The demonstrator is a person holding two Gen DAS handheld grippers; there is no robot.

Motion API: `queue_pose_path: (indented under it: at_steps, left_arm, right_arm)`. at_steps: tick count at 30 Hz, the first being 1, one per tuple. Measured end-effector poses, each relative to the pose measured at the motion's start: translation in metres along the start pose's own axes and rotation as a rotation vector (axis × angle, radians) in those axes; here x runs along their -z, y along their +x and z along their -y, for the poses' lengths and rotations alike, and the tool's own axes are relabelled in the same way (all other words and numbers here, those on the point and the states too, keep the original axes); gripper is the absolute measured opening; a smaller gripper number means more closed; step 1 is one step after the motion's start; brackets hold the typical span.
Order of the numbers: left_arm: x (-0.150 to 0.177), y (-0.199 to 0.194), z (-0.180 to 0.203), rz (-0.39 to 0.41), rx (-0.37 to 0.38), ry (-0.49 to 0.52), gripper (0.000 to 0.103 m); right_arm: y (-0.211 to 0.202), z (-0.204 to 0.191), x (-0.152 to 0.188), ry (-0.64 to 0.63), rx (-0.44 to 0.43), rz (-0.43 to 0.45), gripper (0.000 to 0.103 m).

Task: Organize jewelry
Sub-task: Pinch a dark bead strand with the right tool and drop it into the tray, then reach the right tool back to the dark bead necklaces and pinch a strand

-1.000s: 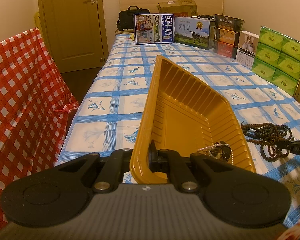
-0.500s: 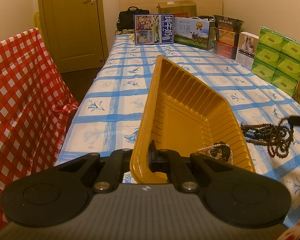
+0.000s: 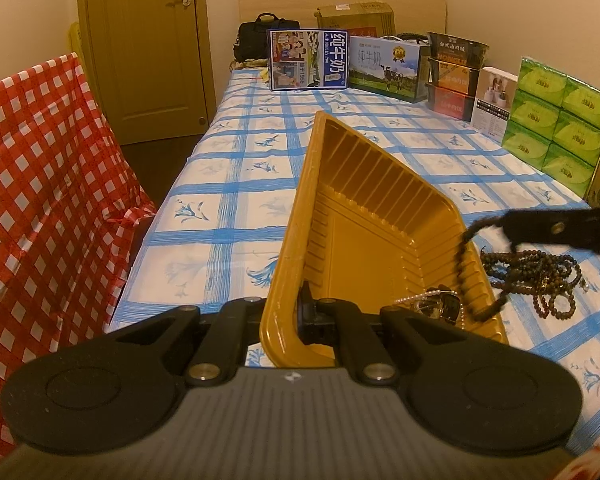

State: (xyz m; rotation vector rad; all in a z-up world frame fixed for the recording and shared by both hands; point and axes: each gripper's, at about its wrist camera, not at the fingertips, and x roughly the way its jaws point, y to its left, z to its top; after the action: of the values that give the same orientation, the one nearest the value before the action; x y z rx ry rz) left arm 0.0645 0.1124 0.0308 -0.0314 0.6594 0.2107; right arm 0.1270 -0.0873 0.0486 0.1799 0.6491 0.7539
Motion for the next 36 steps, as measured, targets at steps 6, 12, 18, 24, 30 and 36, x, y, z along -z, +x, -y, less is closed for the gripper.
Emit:
queue_pose_path:
  at_steps: [6,12,18,24,30,36]
  left_arm:
    - [0.000,0.000,0.000,0.001,0.003,-0.002,0.005]
    - [0.000,0.000,0.000,0.001,0.003,-0.003,0.005]
    - [0.000,0.000,0.000,0.002,0.003,-0.003,0.005]
    - [0.000,0.000,0.000,0.001,0.003,-0.004,0.005]
    - [0.000,0.000,0.001,0.001,0.002,-0.003,0.005]
    - [0.000,0.000,0.000,0.001,0.003,-0.002,0.005]
  right_arm:
    - [0.031,-0.002,0.011,0.001,-0.013,-0.070,0.006]
    - [0.049,0.008,0.022,-0.015,0.029,-0.114,0.006]
    - [0.050,0.016,0.027,-0.017,0.049,-0.124,0.006]
    - [0.027,0.033,0.030,0.024,0.114,-0.082,0.018]
    - [-0.002,0.062,0.044,0.065,0.256,-0.058,0.032]
    - [-0.023,0.103,0.061,0.105,0.432,-0.060,0.034]
